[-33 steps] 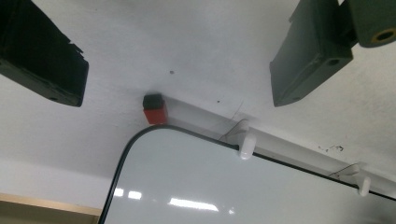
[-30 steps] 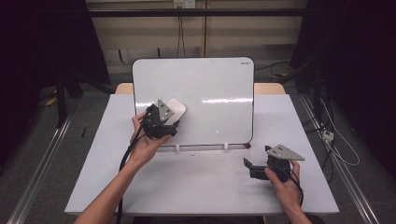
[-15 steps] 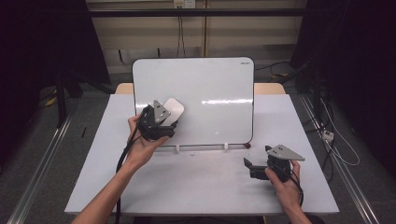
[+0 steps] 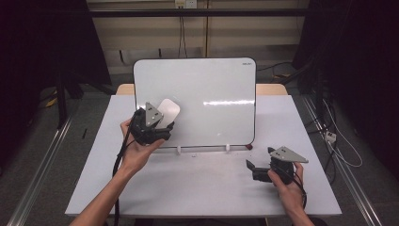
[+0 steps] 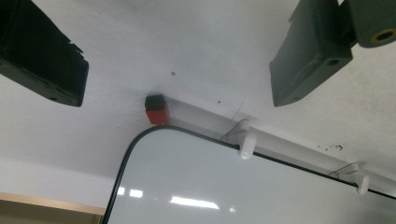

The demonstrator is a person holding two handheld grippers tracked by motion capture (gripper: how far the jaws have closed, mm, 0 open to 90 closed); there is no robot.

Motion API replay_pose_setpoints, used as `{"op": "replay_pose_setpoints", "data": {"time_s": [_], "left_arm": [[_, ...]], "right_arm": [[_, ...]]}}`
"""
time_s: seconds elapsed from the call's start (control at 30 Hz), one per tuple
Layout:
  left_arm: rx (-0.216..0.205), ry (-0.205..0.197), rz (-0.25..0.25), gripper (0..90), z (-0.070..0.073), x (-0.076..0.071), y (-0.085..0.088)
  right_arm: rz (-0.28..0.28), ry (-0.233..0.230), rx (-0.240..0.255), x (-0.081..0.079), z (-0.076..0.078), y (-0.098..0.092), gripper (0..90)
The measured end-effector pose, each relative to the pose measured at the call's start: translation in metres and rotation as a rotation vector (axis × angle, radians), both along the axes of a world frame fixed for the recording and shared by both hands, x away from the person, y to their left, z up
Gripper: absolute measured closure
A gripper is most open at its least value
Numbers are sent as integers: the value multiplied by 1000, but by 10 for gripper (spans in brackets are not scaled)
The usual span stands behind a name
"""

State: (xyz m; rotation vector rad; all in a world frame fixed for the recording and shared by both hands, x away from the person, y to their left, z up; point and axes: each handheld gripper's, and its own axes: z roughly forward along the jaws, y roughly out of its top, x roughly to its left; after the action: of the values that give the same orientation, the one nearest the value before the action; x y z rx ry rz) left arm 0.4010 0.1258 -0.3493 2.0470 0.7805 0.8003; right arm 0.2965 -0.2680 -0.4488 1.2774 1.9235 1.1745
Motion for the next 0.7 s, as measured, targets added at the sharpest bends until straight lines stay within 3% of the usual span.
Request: {"op": "replay_pose_setpoints", "data": {"time_s": [0.37,0.57,0.7], "left_arm": [[-83,29,33,308,3,2,29],[-81,22,56,308,6,-1,37],[-57,2,61,307,6,-9,39]], "right_arm": [[-11,-1,-1,3,1,-1,46],[-8,5,4,4,0,0,45],[-2,4,3,5,0,2,45]]}}
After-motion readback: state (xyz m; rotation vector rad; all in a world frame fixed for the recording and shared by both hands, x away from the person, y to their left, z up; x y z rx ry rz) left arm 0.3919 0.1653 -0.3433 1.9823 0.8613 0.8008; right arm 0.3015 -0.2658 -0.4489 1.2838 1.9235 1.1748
